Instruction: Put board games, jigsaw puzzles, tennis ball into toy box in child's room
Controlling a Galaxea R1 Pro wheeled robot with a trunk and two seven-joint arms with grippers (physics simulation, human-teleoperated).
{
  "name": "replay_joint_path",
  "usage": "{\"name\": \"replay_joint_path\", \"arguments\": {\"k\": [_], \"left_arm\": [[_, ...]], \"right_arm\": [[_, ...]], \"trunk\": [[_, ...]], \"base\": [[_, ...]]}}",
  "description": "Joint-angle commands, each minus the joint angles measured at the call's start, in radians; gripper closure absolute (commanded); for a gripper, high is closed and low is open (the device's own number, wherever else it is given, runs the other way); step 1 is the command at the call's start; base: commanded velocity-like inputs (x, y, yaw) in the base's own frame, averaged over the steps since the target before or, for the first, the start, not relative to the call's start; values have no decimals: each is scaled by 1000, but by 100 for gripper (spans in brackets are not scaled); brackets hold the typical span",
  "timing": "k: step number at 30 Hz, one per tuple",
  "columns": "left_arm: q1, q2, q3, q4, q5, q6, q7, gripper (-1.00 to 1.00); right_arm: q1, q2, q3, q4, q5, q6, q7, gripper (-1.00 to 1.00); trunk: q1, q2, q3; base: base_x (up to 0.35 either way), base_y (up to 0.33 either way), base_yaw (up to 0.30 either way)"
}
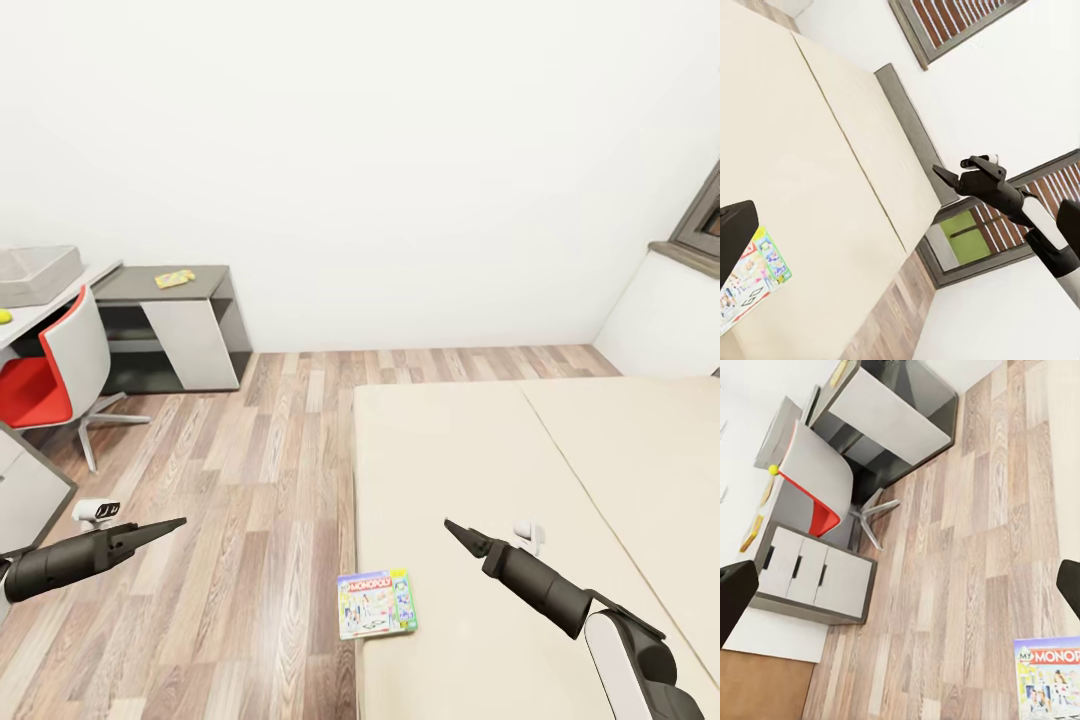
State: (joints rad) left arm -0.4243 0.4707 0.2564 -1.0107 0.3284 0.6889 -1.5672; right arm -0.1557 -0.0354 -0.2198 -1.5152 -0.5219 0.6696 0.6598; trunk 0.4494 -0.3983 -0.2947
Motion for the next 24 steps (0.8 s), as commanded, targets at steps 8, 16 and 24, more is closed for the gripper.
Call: {"name": "replay_joint_path", "arguments": {"k": [8,16,24], "left_arm": [[-1,0,-1,0,0,11,-4,-100],[-1,0,0,0,0,11,-4,-100],[-1,0,-1,1,0,11,-4,-100]], "right_arm": [[-1,0,-1,0,-4,7,1,-100],[-1,0,-1,0,-4,7,1,-100],[-1,0,-1,0,-5,7,1,-100]], "trunk": [[1,-2,12],[1,-2,25],[1,-2,38]], "base": [[0,0,0],[0,0,0],[0,0,26]]}}
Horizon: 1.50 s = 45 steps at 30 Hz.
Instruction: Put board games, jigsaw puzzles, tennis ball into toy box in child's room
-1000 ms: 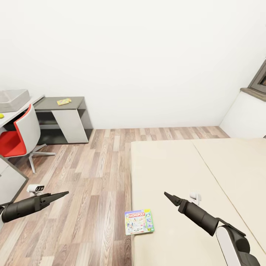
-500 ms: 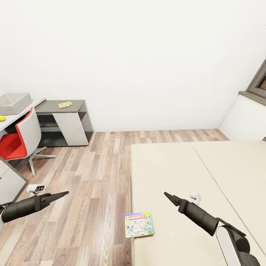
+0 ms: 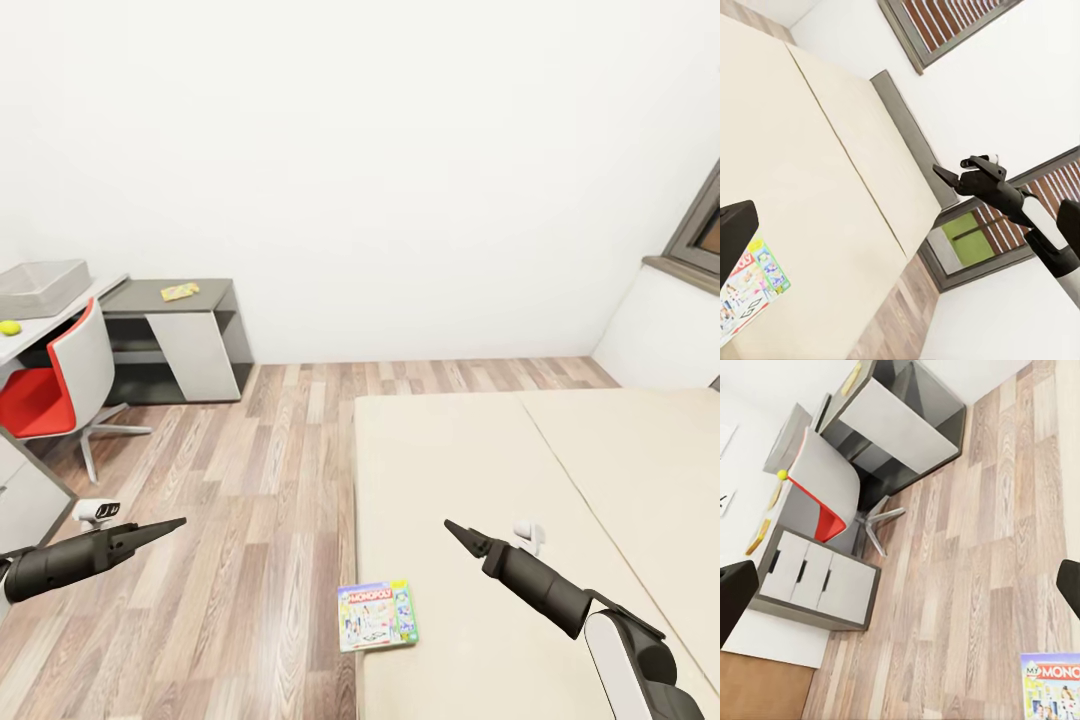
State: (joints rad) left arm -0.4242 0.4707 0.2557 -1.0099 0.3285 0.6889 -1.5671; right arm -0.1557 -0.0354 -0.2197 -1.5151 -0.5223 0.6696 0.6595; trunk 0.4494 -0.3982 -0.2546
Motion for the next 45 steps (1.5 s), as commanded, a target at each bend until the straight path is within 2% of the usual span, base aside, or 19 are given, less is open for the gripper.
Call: {"name": "replay_joint_path", "arguments": {"k": [1,45], "left_arm": [[-1,0,0,0,0,11,-4,-100],[-1,0,0,1,0,11,-4,-100]], "right_arm": [[-1,0,-1,0,-4,7,1,-100],[-1,0,-1,0,-6,7,2,-100]], "trunk": [[1,-2,0],[1,-2,68]], "base": [[0,0,56],[0,0,71]]}}
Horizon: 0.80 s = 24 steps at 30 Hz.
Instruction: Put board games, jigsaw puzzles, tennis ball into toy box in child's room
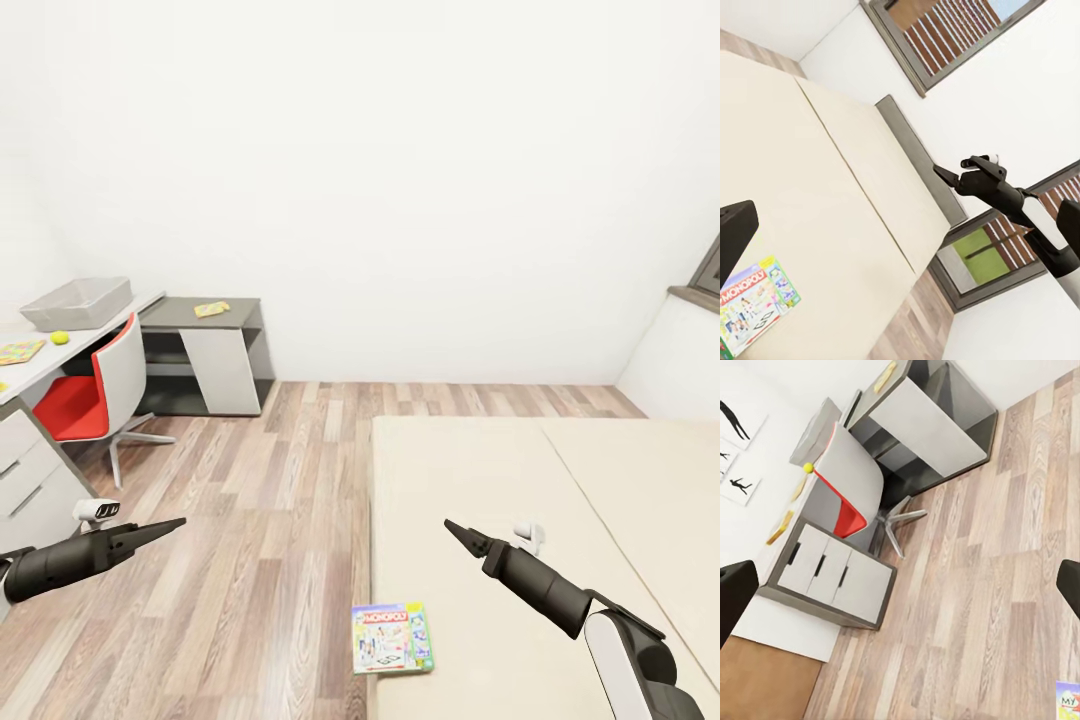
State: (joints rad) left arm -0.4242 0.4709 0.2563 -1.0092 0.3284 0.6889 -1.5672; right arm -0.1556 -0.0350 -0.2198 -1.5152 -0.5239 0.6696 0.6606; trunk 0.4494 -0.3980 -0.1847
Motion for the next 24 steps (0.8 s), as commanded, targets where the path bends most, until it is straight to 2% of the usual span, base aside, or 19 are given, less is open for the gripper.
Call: {"name": "replay_joint_path", "arguments": {"k": [1,11,24], "left_arm": [[-1,0,0,0,0,11,-4,-100],[-1,0,0,0,0,11,-4,-100],[-1,0,0,0,0,11,-4,-100]], "right_arm": [[-1,0,-1,0,-4,7,1,-100],[-1,0,-1,0,-6,7,6,-100],[-1,0,-1,0,-5,7,8,-100]], "trunk": [[1,-2,-2],[1,-2,0],[1,-2,6]], "base": [[0,0,19],[0,0,-2],[0,0,-88]]}}
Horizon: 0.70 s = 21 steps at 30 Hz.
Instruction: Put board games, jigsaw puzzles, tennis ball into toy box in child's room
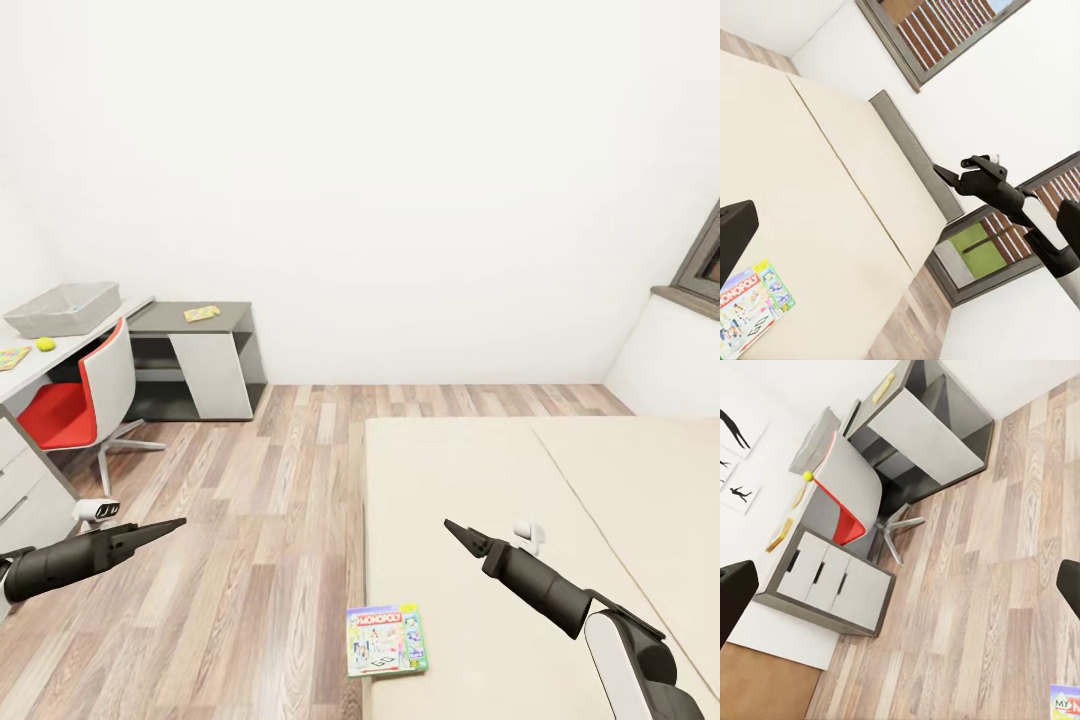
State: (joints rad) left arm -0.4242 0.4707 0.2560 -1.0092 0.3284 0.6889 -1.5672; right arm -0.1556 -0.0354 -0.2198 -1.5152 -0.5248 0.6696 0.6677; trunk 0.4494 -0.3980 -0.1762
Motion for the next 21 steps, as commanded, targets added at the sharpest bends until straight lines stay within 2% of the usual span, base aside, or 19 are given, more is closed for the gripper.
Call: {"name": "replay_joint_path", "arguments": {"k": [1,13,21], "left_arm": [[-1,0,0,0,0,11,-4,-100],[-1,1,0,0,0,11,-4,-100],[-1,0,0,0,0,11,-4,-100]], "right_arm": [[-1,0,-1,0,-4,7,1,-100],[-1,0,-1,0,-4,7,1,-100],[-1,0,-1,0,-4,7,2,-100]], "trunk": [[1,-2,-2],[1,-2,0],[1,-2,10]], "base": [[0,0,-13],[0,0,-12],[0,0,-110]]}}
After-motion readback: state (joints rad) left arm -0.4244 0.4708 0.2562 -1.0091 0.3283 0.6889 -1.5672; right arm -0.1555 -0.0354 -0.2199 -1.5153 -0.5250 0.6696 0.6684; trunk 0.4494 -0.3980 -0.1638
